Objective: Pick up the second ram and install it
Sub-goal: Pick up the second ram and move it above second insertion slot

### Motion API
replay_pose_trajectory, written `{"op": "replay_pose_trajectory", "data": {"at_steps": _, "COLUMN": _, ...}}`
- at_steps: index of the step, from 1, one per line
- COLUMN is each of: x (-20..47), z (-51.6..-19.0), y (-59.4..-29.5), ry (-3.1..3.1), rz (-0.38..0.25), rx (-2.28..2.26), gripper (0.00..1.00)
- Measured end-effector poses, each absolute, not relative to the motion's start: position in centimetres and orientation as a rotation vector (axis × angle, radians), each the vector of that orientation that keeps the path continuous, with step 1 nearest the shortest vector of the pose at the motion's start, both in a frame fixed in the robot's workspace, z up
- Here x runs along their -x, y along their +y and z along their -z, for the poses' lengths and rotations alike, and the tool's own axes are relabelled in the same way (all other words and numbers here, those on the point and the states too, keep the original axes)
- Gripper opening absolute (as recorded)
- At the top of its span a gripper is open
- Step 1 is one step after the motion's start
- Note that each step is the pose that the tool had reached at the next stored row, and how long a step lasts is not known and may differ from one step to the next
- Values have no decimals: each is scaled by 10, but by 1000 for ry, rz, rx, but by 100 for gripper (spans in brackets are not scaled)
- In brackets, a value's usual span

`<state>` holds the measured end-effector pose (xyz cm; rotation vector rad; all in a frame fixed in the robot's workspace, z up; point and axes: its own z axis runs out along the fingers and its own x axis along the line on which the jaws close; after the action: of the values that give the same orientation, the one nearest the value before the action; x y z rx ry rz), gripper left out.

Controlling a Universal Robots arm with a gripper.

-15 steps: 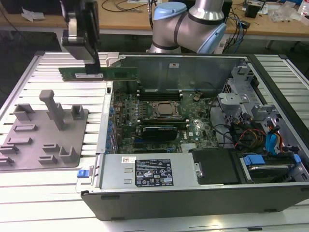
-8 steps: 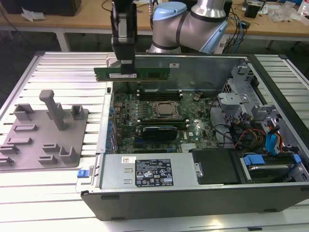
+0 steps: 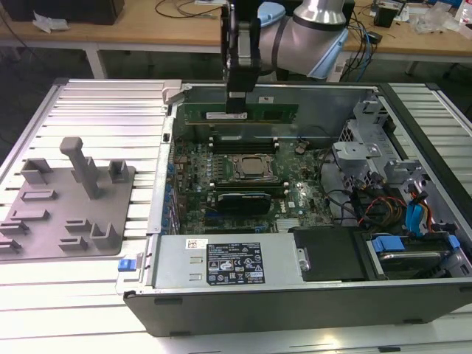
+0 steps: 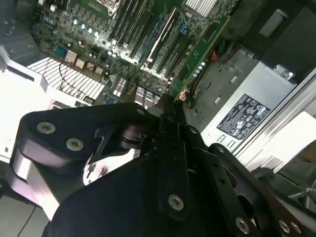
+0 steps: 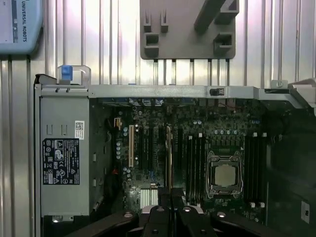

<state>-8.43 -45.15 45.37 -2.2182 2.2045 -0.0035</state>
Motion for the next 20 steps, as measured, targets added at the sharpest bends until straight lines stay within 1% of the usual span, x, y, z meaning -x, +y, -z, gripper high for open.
{"op": "replay_pose_trajectory", "data": {"at_steps": 5, "x": 75, "z": -447, "y": -444, "ry": 2205, "rz": 4, "rx": 2218, "gripper": 10}}
{"op": "replay_pose_trajectory", "data": {"at_steps": 10, "x": 64, "z": -430, "y": -429, "ry": 2205, "rz": 3, "rx": 2218, "gripper": 10}}
{"op": "replay_pose_trajectory", "data": {"at_steps": 15, "x": 61, "z": -417, "y": -421, "ry": 2205, "rz": 3, "rx": 2218, "gripper": 10}}
{"op": "replay_pose_trajectory", "data": {"at_steps": 20, "x": 60, "z": -405, "y": -404, "ry": 2205, "rz": 3, "rx": 2218, "gripper": 10}}
